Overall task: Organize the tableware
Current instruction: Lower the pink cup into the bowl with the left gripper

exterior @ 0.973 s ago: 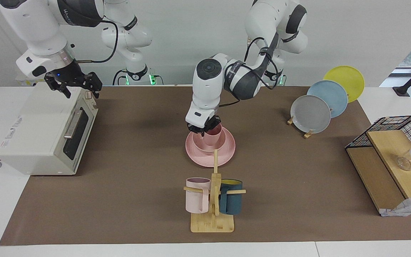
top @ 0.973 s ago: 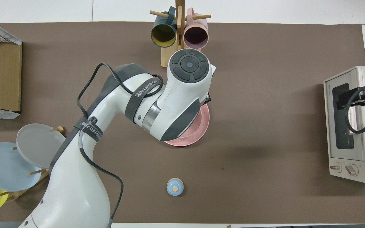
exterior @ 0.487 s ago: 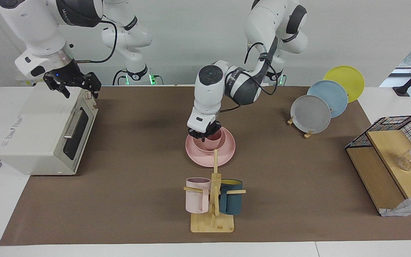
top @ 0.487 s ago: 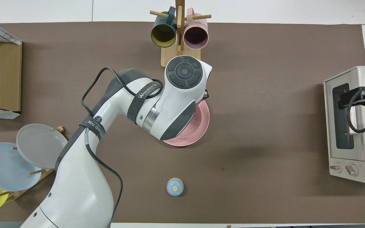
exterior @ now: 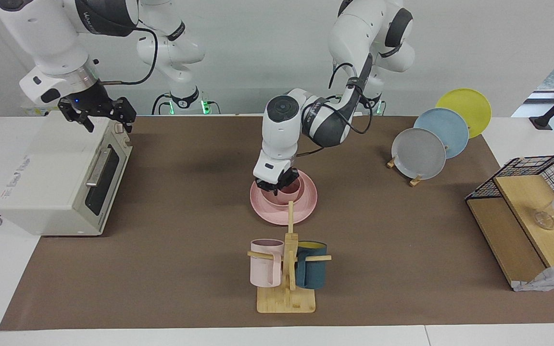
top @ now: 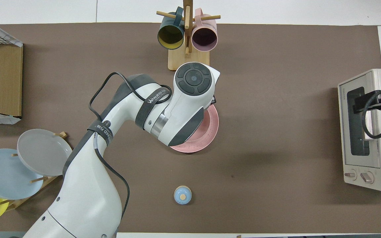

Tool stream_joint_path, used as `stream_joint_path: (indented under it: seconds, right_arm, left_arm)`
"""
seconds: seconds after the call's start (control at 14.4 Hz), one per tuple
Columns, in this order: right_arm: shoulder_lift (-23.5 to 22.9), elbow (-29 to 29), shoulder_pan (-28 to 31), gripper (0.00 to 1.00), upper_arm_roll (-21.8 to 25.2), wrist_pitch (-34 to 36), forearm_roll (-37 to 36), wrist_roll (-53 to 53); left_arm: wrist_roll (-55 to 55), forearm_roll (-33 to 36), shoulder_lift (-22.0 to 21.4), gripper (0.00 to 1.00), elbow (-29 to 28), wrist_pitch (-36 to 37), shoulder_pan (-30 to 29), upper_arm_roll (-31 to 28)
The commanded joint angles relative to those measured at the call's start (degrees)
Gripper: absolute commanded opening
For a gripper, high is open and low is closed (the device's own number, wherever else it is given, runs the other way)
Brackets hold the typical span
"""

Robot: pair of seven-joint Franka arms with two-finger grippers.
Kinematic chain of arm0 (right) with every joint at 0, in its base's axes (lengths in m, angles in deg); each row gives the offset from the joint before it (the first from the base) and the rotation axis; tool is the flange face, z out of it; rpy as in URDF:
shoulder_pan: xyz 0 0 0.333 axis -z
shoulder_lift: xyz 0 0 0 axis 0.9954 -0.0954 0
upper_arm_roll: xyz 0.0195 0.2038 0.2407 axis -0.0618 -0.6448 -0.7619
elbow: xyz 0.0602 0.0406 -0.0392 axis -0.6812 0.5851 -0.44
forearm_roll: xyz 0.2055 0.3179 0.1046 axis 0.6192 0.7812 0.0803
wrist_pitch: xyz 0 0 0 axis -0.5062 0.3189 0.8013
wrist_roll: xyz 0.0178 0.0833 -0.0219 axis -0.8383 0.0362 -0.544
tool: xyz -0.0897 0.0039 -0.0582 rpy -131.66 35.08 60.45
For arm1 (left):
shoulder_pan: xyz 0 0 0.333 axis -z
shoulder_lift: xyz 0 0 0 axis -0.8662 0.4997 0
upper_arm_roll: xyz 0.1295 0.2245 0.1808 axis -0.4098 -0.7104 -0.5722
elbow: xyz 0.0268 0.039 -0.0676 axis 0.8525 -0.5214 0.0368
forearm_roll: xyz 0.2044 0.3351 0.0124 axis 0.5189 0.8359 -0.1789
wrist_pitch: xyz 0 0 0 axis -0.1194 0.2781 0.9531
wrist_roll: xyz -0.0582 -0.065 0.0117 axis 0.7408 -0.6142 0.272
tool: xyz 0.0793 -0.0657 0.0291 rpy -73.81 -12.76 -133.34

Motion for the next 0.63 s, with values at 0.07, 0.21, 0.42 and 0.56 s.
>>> stream_joint_path:
  seconds: [0.07,0.21,0.42,0.56]
  right_arm:
    - [1.2,1.2,0.4,1.00,0.0,-1.3,1.0,-1.0]
    - [1.2,1.2,0.4,1.00,0.0,-1.2,1.0,-1.1]
    - [1.1,0.9,0.3,1.00,0.0,-1.3,1.1,-1.2]
    - [1.1,0.8,0.3,1.00,0.0,-1.2,1.2,-1.4]
  left_arm:
    - [-0.6,1.5,-0.2,0.00,-1.0,-2.0,0.0,-0.2]
    - [-0.4,1.6,-0.2,0.90,-1.0,-1.4,-0.4,-0.2]
    - [-0.3,1.5,-0.7,1.00,-0.8,-0.1,-0.6,-0.2]
    - [-0.1,1.4,-2.8,1.00,-0.4,2.7,-1.9,-0.1]
